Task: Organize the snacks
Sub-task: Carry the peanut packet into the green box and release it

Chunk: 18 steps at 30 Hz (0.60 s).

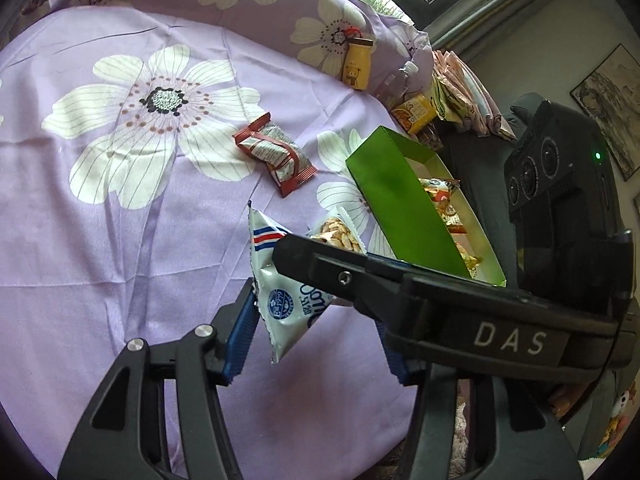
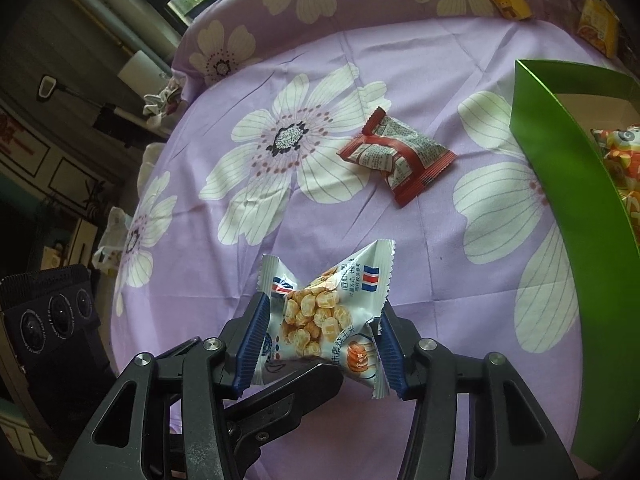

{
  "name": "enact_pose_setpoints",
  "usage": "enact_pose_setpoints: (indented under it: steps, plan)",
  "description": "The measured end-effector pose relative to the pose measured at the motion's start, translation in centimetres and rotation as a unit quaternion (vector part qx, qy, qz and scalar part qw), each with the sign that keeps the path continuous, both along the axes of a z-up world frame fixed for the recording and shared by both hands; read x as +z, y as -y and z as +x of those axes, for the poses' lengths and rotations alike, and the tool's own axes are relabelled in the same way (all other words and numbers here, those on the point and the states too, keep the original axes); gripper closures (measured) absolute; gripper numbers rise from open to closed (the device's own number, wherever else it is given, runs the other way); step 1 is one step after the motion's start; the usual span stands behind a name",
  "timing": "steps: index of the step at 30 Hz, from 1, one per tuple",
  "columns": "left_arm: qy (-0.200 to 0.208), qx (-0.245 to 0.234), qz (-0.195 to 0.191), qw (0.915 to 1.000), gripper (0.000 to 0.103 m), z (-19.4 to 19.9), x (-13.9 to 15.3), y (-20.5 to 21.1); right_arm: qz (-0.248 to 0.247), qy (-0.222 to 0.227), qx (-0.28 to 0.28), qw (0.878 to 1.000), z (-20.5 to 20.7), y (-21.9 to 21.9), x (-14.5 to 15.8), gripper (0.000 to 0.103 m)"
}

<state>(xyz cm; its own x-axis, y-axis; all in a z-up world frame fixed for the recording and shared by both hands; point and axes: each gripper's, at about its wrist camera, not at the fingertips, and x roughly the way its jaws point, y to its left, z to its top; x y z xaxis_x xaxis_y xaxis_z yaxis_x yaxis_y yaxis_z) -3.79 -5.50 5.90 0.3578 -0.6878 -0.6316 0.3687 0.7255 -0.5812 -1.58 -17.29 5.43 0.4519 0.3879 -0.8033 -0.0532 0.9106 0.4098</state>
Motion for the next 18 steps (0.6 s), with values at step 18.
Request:
enact_pose_setpoints:
  steps: [18]
  plan:
    - [0.102,-0.103,0.0,0.9895,0.049,0.7,6.5,15.2,0.048,0.106,-0.127,0.985,-2.8,14.7,6.6,0.049]
